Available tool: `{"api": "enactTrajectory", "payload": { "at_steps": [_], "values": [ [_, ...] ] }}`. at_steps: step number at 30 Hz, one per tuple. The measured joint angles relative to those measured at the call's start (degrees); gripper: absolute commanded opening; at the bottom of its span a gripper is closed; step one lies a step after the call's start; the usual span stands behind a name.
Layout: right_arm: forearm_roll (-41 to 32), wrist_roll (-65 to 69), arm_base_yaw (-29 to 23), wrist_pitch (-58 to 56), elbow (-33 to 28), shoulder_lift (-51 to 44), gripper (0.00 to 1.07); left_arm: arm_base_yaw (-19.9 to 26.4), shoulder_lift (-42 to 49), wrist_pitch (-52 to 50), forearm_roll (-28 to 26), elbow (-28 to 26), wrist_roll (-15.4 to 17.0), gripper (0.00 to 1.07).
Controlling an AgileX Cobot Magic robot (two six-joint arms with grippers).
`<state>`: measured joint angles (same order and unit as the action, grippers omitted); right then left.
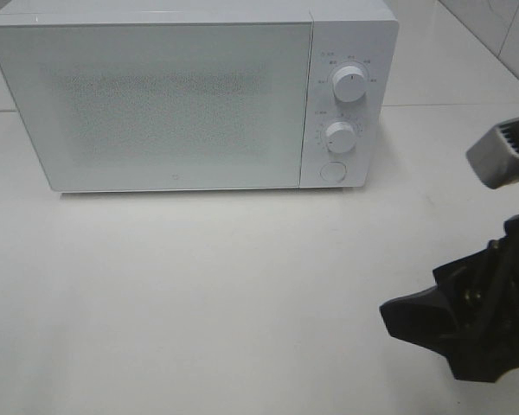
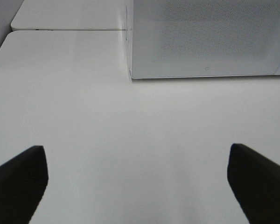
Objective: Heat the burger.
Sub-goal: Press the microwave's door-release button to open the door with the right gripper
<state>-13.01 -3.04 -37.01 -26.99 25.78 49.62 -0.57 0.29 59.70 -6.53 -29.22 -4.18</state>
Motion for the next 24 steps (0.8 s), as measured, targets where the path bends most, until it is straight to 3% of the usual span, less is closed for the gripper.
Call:
{"api": "enactTrajectory", "payload": {
  "at_steps": [7, 10, 11, 13, 17, 24],
  "values": [
    [8.94, 8.42, 0.52, -8.54, 0.0, -10.83, 0.65, 0.0, 0.0, 0.0, 0.0, 0.0, 0.0, 1.0],
    [10.71, 10.94, 3.67, -12.09, 0.0, -15.64, 0.65, 0.0, 0.0, 0.0, 0.0, 0.0, 0.0, 1.0],
    [10.83, 11.69, 7.33, -13.98, 0.4, -18.56, 0.65, 0.0, 0.0, 0.0, 0.0, 0.0, 0.0, 1.0],
    [10.83, 11.86, 8.94, -14.55, 0.69, -20.11, 0.65, 0.0, 0.0, 0.0, 0.0, 0.0, 0.0, 1.0],
    [11.34, 11.92, 16.84, -18.79, 2.69, -26.59, 0.65, 0.0, 0.0, 0.0, 0.0, 0.0, 0.0, 1.0],
    [11.34, 11.92, 22.06, -24.81, 3.95, -33.92, 0.65, 0.0, 0.0, 0.0, 0.0, 0.0, 0.0, 1.0]
  ]
}}
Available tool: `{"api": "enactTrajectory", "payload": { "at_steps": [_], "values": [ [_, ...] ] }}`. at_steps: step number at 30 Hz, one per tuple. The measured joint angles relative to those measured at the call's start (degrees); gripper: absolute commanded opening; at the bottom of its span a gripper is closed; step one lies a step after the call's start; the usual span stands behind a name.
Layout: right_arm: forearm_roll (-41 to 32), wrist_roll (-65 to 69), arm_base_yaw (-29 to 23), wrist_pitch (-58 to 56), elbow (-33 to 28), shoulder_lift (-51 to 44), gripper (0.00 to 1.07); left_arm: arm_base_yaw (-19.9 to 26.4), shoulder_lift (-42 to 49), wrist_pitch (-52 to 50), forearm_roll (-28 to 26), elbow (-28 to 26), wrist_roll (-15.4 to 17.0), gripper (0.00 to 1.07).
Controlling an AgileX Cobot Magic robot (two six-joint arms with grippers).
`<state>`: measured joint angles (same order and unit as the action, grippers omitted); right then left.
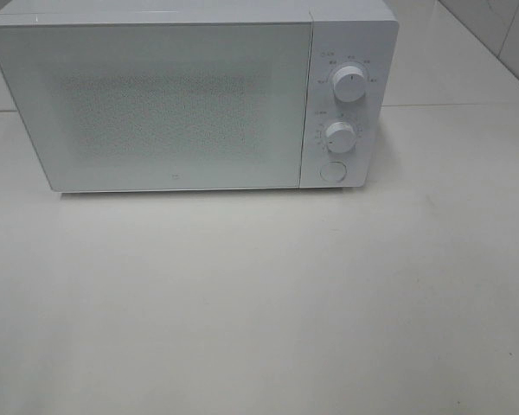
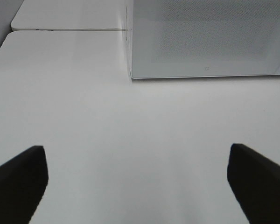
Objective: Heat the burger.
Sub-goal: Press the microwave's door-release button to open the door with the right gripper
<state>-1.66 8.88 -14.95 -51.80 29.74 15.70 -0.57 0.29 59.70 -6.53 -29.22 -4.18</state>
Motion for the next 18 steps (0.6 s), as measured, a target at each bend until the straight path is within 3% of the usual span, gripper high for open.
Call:
{"api": "enactTrajectory", "payload": {
  "at_steps": [2, 6, 12, 18],
  "values": [
    [0.17, -0.57, 3.09, -2.75, 0.0, -5.1, 0.65, 0.0, 0.0, 0.0, 0.0, 0.0, 0.0, 1.0],
    [0.92, -1.15, 4.41, -4.41, -0.29, -9.22, 0.65, 0.0, 0.0, 0.0, 0.0, 0.0, 0.0, 1.0],
    [1.66, -1.15, 4.58, -5.73, -0.8, -15.81, 0.65, 0.0, 0.0, 0.0, 0.0, 0.0, 0.0, 1.0],
    [1.66, -1.38, 4.58, -5.73, -0.8, -15.99, 0.64, 0.0, 0.0, 0.0, 0.0, 0.0, 0.0, 1.0]
  ]
}}
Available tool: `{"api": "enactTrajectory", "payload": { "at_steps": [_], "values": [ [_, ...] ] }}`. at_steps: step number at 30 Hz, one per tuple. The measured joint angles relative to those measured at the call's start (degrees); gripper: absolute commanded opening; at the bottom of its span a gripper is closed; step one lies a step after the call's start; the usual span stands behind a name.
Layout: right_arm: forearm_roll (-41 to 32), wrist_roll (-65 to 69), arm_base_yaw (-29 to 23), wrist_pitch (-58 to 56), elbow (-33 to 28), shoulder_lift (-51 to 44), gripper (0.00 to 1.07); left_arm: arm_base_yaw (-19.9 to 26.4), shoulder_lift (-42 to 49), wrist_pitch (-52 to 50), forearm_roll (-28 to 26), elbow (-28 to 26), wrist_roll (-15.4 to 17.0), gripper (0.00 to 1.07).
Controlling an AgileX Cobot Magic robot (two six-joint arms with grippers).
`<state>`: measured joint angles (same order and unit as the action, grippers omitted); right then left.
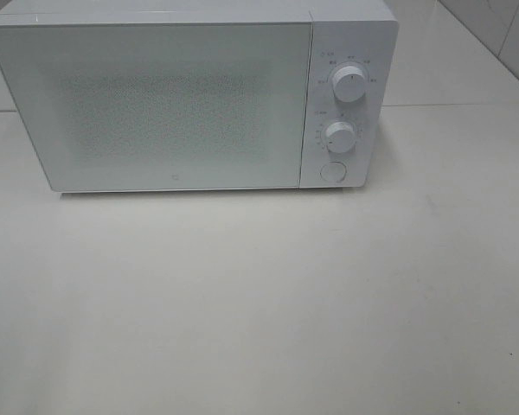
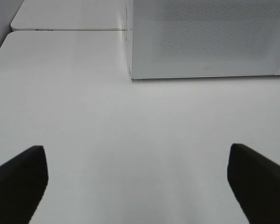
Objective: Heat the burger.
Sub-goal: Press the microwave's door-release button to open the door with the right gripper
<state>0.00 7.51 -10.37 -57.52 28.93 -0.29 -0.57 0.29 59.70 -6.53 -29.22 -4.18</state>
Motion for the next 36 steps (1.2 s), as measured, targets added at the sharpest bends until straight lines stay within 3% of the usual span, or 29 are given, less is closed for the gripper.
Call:
{"api": "enactTrajectory", "payload": {
  "at_steps": [4, 10, 25, 36],
  "values": [
    [0.0, 0.0, 0.0, 0.0, 0.0, 0.0, 0.66, 0.0, 0.0, 0.0, 0.0, 0.0, 0.0, 1.0],
    [0.29, 0.4, 0.0, 0.0, 0.0, 0.0, 0.82, 0.0, 0.0, 0.0, 0.0, 0.0, 0.0, 1.0],
    [0.46, 0.46, 0.0, 0.97, 0.69, 1.95, 0.78, 0.0, 0.0, 0.0, 0.0, 0.0, 0.0, 1.0],
    [0.74, 0.46, 0.0, 16.39, 0.92, 17.53, 0.76, 0.0, 0.0, 0.0, 0.0, 0.0, 0.0, 1.0]
  ]
}}
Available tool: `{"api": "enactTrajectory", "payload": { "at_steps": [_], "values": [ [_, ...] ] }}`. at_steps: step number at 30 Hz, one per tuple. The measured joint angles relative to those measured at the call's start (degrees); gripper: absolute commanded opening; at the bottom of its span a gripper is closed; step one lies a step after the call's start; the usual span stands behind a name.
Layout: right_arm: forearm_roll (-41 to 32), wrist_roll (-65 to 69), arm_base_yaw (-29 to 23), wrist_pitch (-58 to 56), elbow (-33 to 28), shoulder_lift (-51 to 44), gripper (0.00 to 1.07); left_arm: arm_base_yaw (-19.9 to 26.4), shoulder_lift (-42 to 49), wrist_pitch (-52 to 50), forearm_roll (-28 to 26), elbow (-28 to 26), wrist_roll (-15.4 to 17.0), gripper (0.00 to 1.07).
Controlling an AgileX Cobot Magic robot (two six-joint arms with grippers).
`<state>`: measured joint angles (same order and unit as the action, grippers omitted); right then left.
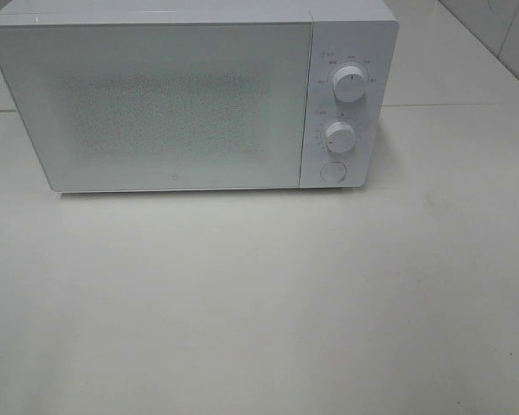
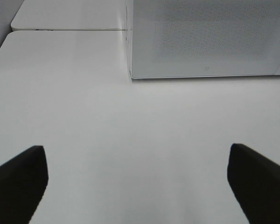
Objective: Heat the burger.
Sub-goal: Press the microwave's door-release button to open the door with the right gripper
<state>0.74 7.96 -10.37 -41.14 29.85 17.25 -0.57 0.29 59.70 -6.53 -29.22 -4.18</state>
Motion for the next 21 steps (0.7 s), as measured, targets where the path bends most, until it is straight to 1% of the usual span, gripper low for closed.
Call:
{"api": "enactTrajectory", "payload": {
  "at_steps": [1, 2, 3, 5, 7, 8, 9, 11, 12, 14, 16, 17, 19, 21],
  "values": [
    [0.06, 0.0, 0.0, 2.52, 0.0, 3.55, 0.76, 0.0, 0.0, 0.0, 0.0, 0.0, 0.0, 1.0],
    [0.06, 0.0, 0.0, 2.52, 0.0, 3.55, 0.76, 0.0, 0.0, 0.0, 0.0, 0.0, 0.0, 1.0],
    [0.11, 0.0, 0.0, 5.1, 0.0, 6.7, 0.76, 0.0, 0.0, 0.0, 0.0, 0.0, 0.0, 1.0],
    [0.17, 0.0, 0.0, 6.53, 0.0, 8.42, 0.76, 0.0, 0.0, 0.0, 0.0, 0.0, 0.0, 1.0],
    [0.17, 0.0, 0.0, 10.54, 0.0, 12.95, 0.76, 0.0, 0.0, 0.0, 0.0, 0.0, 0.0, 1.0],
    [0.17, 0.0, 0.0, 10.54, 0.0, 12.95, 0.76, 0.0, 0.0, 0.0, 0.0, 0.0, 0.0, 1.0],
    [0.17, 0.0, 0.0, 12.78, 0.0, 15.99, 0.76, 0.0, 0.0, 0.0, 0.0, 0.0, 0.0, 1.0],
    [0.17, 0.0, 0.0, 13.81, 0.0, 17.13, 0.76, 0.0, 0.0, 0.0, 0.0, 0.0, 0.0, 1.0],
    [0.17, 0.0, 0.0, 16.1, 0.0, 19.94, 0.76, 0.0, 0.0, 0.0, 0.0, 0.0, 0.0, 1.0],
    [0.17, 0.0, 0.0, 17.19, 0.0, 21.03, 0.76, 0.0, 0.0, 0.0, 0.0, 0.0, 0.0, 1.0],
    [0.17, 0.06, 0.0, 20.28, 0.0, 24.81, 0.76, 0.0, 0.0, 0.0, 0.0, 0.0, 0.0, 1.0],
    [0.17, 0.06, 0.0, 20.28, 0.0, 24.81, 0.76, 0.0, 0.0, 0.0, 0.0, 0.0, 0.0, 1.0],
    [0.46, 0.34, 0.0, 24.81, 0.0, 29.79, 0.76, 0.0, 0.0, 0.0, 0.0, 0.0, 0.0, 1.0],
    [0.63, 0.46, 0.0, 26.24, 0.0, 31.0, 0.76, 0.0, 0.0, 0.0, 0.0, 0.0, 0.0, 1.0]
  ]
}}
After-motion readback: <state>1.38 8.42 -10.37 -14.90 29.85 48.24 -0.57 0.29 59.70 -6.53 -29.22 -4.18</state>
